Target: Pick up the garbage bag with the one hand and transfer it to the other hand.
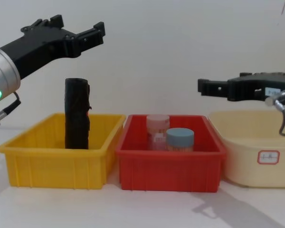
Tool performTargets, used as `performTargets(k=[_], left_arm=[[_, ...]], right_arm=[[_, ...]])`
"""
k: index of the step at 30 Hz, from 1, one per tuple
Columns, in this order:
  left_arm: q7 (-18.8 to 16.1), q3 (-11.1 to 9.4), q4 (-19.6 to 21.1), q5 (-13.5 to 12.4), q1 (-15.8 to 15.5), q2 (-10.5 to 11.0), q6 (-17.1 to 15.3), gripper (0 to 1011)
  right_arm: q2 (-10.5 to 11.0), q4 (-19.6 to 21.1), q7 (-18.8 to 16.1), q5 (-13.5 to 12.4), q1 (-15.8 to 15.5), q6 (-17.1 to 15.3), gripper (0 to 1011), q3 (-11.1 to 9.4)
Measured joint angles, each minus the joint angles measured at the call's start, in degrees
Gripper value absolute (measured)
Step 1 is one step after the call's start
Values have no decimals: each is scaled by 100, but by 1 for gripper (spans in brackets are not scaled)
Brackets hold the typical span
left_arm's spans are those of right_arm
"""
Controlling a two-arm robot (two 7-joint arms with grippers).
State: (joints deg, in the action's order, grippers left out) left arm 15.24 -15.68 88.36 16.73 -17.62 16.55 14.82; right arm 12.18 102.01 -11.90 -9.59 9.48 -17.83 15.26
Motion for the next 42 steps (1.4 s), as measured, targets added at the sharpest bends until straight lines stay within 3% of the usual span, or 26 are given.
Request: performTargets(k=[21, 42], left_arm=[[-113, 97, 140, -25, 155, 73, -21, 1000], [-133, 117, 163, -30, 182, 86, -23, 1000]], right_arm=[[-177, -712, -73, 330, 580, -329, 1000, 360], [-337, -1136, -212, 564, 831, -526, 1000, 646]])
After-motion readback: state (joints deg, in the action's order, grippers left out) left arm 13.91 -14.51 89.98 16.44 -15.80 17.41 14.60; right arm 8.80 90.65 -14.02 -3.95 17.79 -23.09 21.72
